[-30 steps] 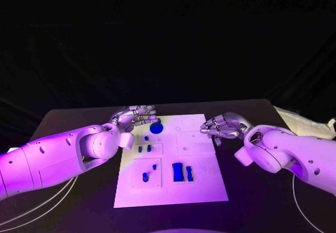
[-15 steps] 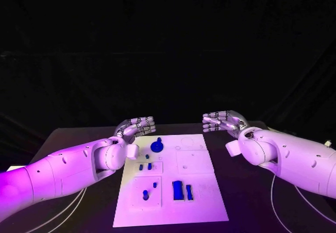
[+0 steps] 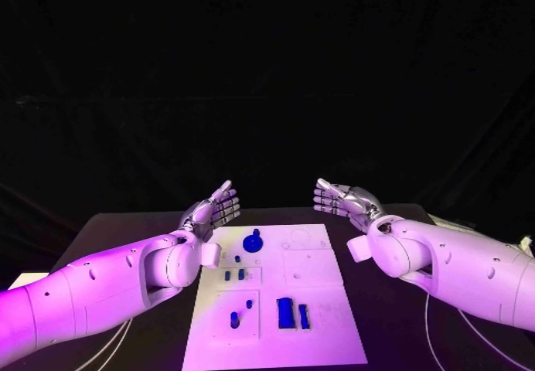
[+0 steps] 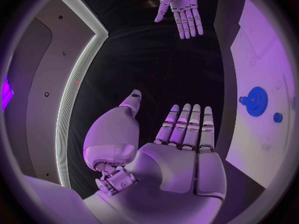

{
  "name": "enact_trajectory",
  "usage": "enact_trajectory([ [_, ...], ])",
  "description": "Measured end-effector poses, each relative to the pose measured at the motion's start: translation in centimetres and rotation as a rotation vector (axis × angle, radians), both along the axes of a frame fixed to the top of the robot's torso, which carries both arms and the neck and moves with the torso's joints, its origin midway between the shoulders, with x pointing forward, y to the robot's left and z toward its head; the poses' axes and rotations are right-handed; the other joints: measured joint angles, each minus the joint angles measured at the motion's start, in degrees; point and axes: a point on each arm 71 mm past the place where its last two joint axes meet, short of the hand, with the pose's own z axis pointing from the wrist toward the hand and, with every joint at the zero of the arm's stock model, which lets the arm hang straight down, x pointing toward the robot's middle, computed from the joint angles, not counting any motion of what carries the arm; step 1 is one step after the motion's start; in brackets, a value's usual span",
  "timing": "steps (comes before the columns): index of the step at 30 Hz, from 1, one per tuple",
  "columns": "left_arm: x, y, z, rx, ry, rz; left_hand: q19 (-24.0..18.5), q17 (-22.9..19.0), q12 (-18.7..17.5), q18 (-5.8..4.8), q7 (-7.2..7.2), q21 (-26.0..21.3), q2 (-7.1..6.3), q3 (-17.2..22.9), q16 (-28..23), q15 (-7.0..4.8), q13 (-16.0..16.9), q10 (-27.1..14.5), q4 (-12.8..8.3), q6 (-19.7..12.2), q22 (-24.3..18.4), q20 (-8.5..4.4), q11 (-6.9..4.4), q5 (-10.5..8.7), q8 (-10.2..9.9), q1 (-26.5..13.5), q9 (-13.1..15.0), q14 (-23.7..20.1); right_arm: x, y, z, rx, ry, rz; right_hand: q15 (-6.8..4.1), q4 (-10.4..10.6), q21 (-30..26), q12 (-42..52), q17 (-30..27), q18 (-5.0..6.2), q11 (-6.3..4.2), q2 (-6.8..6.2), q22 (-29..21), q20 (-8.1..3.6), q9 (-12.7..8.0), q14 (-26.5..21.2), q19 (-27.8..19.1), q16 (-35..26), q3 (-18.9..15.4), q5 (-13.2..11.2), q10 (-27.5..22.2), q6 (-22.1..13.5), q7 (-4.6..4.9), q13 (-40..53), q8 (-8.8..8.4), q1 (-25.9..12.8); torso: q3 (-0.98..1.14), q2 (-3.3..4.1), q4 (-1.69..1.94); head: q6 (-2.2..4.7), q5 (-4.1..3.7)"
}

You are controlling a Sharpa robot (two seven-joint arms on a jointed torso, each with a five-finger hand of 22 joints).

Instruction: Assemble the parts on the task board

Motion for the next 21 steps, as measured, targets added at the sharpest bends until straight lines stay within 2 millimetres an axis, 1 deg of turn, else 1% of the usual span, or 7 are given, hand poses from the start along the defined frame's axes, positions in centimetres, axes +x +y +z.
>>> enact_trajectory([
  [1,-0.3,-0.3,0.1,0.005,-0.001,0.002,-0.9,-0.1,-0.1,-0.01,-0.61,0.0,0.18,-0.4,-0.4,-0.25,-0.1,-1.3,-0.1,-1.3,-0.5,-0.38,-0.25,-0.27,0.0,-1.7,0.0,-1.2,-0.3,0.2,-0.1,0.007,0.0,-0.006,-0.4,0.0,-0.3,-0.1,-0.5,-0.67,-0.41,-0.33,-0.3,-0.33,-0.5,-1.4,-1.2,-0.1,0.0,-0.4,-1.2,-1.2,-0.24,-0.5,-0.17,-1.9,-0.01,-0.17,0.39,0.19,-0.29],
  [3,-0.9,-0.9,0.3,0.021,-0.006,0.009,-2.7,-0.2,-0.1,-0.6,-1.77,-0.2,0.48,-1.1,-0.9,-1.44,-0.1,-3.9,-0.1,-3.7,-1.4,-1.1,-0.71,-0.8,0.0,-5.2,-0.1,-3.5,-1.3,0.8,-0.1,0.03,-0.002,-0.022,-1.14,0.0,-0.8,-0.2,-1.3,-0.68,-1.61,-0.89,-1.0,-0.99,-1.3,-4.0,-3.4,-0.3,0.0,-1.1,-3.8,-3.5,-0.79,-1.2,-0.33,-5.5,0.03,-0.56,1.31,0.6,-0.88],
  [7,-2.2,-2.1,1.0,0.061,-0.025,0.028,-6.1,-0.3,-0.4,-0.86,-3.31,-0.3,0.87,-2.4,-1.5,-3.55,-0.3,-8.6,-0.1,-8.3,-3.2,-2.49,-3.13,-1.37,-0.2,-11.5,-0.2,-7.9,-3.2,1.6,-0.2,0.068,-0.004,-0.074,-2.05,0.0,-2.5,-0.4,-2.4,-1.59,-3.63,-1.62,-2.3,-2.17,-2.3,-9.0,-7.7,-0.3,0.3,-1.9,-8.5,-7.9,-2.45,-2.2,-0.33,-12.3,0.07,-1.07,2.44,1.03,-1.5],
  [11,-3.1,-2.7,1.5,0.108,-0.05,0.062,-8.7,-0.3,-0.4,-2.87,-4.1,-0.3,1.05,-3.4,-1.7,-4.59,-0.3,-12.4,-0.2,-11.9,-4.6,-3.57,-4.67,-1.53,-0.2,-16.6,-0.3,-11.4,-4.6,1.8,-0.1,0.088,-0.01,-0.144,-2.47,0.0,-4.5,-0.4,-2.9,-4.25,-4.64,-1.95,-3.3,-3.32,-2.9,-12.9,-11.0,-0.3,0.3,-2.2,-12.2,-11.3,-4.51,-2.7,-0.33,-17.7,0.07,-1.27,2.94,1.15,-1.7],
  [13,-3.4,-2.9,1.7,0.131,-0.063,0.081,-9.9,-0.4,-0.4,-4.04,-4.29,-0.3,1.11,-3.9,-1.7,-4.92,-0.3,-14.1,-0.2,-13.5,-5.2,-4.03,-5.16,-1.58,-0.2,-18.8,-0.4,-13.0,-5.1,1.8,-0.1,0.092,-0.013,-0.18,-2.6,0.0,-5.2,-0.4,-3.0,-4.34,-4.89,-2.05,-4.3,-4.7,-3.0,-14.6,-12.4,-0.3,0.3,-2.5,-13.9,-12.8,-5.13,-2.8,-0.33,-20.0,0.07,-1.33,3.09,1.17,-1.73],
  [16,-3.7,-2.9,1.9,0.156,-0.078,0.104,-11.8,-0.4,-0.4,-5.08,-4.59,-0.3,1.17,-5.7,-2.0,-5.28,-0.4,-16.6,-0.2,-15.9,-6.1,-5.86,-5.65,-1.76,-0.2,-22.1,-0.4,-15.2,-5.6,1.8,0.0,0.094,-0.016,-0.22,-2.77,0.0,-5.7,-0.4,-3.2,-5.62,-5.18,-2.16,-5.9,-6.06,-3.1,-16.9,-14.4,-0.6,0.3,-2.5,-16.0,-14.8,-5.75,-2.9,-0.33,-23.2,0.08,-1.37,3.19,1.18,-1.74],
  [21,-3.7,-2.8,2.1,0.189,-0.097,0.134,-13.8,-0.4,-0.4,-5.34,-4.76,-0.3,1.21,-7.8,-2.0,-5.53,-0.4,-19.6,-0.1,-18.8,-7.8,-7.94,-6.04,-1.75,-0.2,-26.1,-0.4,-18.0,-5.9,1.6,0.0,0.089,-0.024,-0.271,-2.87,0.0,-6.1,-0.4,-3.3,-5.62,-5.46,-2.25,-7.6,-7.42,-3.3,-20.3,-17.4,-0.6,0.3,-2.7,-19.2,-17.8,-6.33,-3.0,-0.33,-27.9,0.09,-1.4,3.26,1.19,-1.74],
])
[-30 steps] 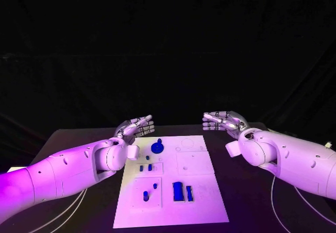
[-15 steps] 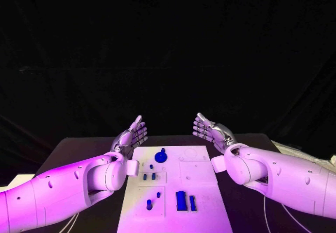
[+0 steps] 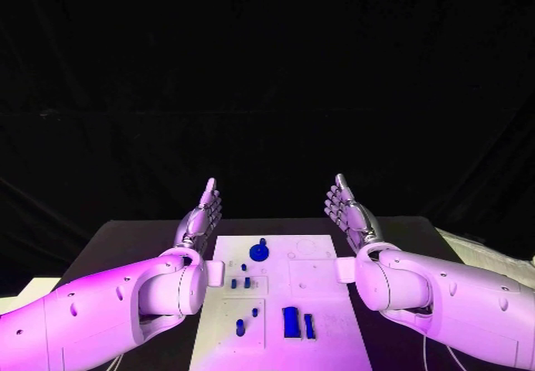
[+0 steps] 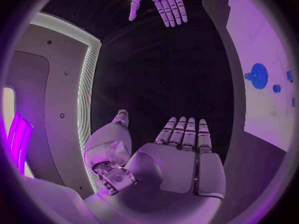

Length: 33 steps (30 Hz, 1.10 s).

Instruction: Assemble the parts on the task board

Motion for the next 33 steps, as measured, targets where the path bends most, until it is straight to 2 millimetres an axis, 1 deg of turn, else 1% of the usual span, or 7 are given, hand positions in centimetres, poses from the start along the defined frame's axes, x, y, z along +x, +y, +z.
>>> enact_trajectory([
  [3,0.0,0.07,0.04,0.009,-0.006,0.008,-0.9,0.0,0.0,-0.92,0.01,0.0,0.01,-0.5,0.0,-0.05,0.0,-1.7,0.0,-1.5,-1.7,-0.81,-0.13,0.0,0.0,-2.1,0.0,-1.5,0.01,-0.15,0.02,-0.002,-0.002,-0.019,-0.01,0.2,-0.2,0.0,0.0,-0.88,-0.08,-0.01,-0.5,-0.49,0.0,-1.7,-1.4,0.0,0.2,0.0,-1.6,-1.5,-0.17,0.0,-0.03,-2.3,0.0,-0.01,0.01,0.0,0.0],
  [8,0.0,0.14,0.09,0.02,-0.014,0.018,-2.7,0.0,0.0,-0.93,-0.11,0.0,0.02,-1.2,0.0,-0.17,0.0,-4.1,0.0,-3.9,-3.4,-1.44,-0.25,0.0,0.0,-5.5,0.0,-3.8,0.01,-0.27,0.03,-0.004,-0.004,-0.036,-0.1,0.2,-0.2,0.0,-0.1,-0.88,-0.13,-0.04,-0.9,-0.84,-0.1,-4.3,-3.5,0.0,0.2,0.0,-4.1,-3.7,-0.35,-0.1,-0.22,-5.8,0.0,-0.01,0.02,0.0,-0.01],
  [19,0.0,0.18,0.13,0.028,-0.019,0.025,-6.4,0.0,0.0,-0.93,-0.08,0.0,0.02,-1.5,0.0,-0.16,0.0,-7.4,0.0,-6.9,-4.3,-1.64,-0.34,0.01,0.0,-9.9,0.0,-6.8,0.01,-0.36,0.05,-0.006,-0.005,-0.05,-0.1,0.2,-0.5,0.0,-0.1,-0.87,-0.12,-0.15,-1.1,-1.04,-0.1,-7.8,-6.5,0.0,0.2,0.0,-7.4,-6.7,-0.27,-0.1,-0.22,-10.7,0.0,-0.02,0.02,0.01,-0.01],
  [21,0.0,0.19,0.13,0.029,-0.02,0.026,-7.4,0.0,0.0,-0.92,-0.13,0.0,0.09,-1.5,0.0,-0.2,0.0,-7.9,0.0,-7.6,-4.4,-1.59,-0.27,0.01,0.0,-10.6,0.0,-7.2,0.0,-0.36,0.05,-0.006,-0.006,-0.051,-0.1,0.2,-0.5,0.0,-0.1,-0.86,-0.15,-0.11,-1.2,-1.01,-0.1,-11.6,-9.8,0.0,0.2,0.0,-11.0,-10.1,-0.42,-0.1,-0.22,-13.6,-0.01,-0.02,0.02,0.01,-0.01],
  [24,-0.01,0.19,0.14,0.029,-0.02,0.026,-9.7,0.0,0.0,-0.93,-0.14,0.0,0.07,-1.5,0.0,-0.21,0.0,-13.3,0.0,-12.9,-4.5,-1.67,-0.39,0.01,0.0,-16.1,0.0,-12.5,0.0,-0.38,0.05,-0.006,-0.006,-0.052,-0.11,0.2,-0.5,0.0,-0.1,-0.86,-0.23,-0.12,-1.2,-1.04,-0.1,-14.3,-12.3,0.0,0.2,0.0,-13.6,-12.6,-0.47,-0.1,-0.21,-19.4,-0.01,-0.02,0.02,0.01,-0.01],
  [26,-0.01,0.19,0.14,0.03,-0.021,0.027,-9.7,0.0,0.0,-0.93,-0.17,0.0,0.06,-1.5,0.0,-0.2,0.0,-13.7,0.0,-13.1,-4.5,-1.67,-0.34,0.01,0.0,-18.2,0.0,-12.6,0.0,-0.38,0.05,-0.006,-0.006,-0.053,-0.11,0.2,-0.5,0.0,-0.1,-0.86,-0.23,-0.02,-1.2,-1.04,-0.1,-14.3,-12.3,0.0,0.2,0.0,-13.6,-12.6,-0.47,-0.1,-0.21,-19.7,-0.01,-0.02,0.02,0.01,-0.01],
  [33,-0.01,0.2,0.14,0.03,-0.021,0.027,-9.7,0.0,0.0,-0.93,-0.17,0.0,0.03,-1.5,0.0,-0.19,0.0,-13.7,0.0,-13.1,-4.5,-1.67,-0.34,0.01,0.0,-18.3,0.0,-12.6,0.0,-0.39,0.05,-0.006,-0.006,-0.054,-0.11,0.2,-0.5,0.0,-0.1,-0.86,-0.23,-0.09,-1.2,-1.04,-0.1,-14.3,-12.3,0.0,0.2,0.0,-13.6,-12.6,-0.47,-0.1,-0.21,-19.7,-0.01,-0.02,0.02,0.01,-0.01],
])
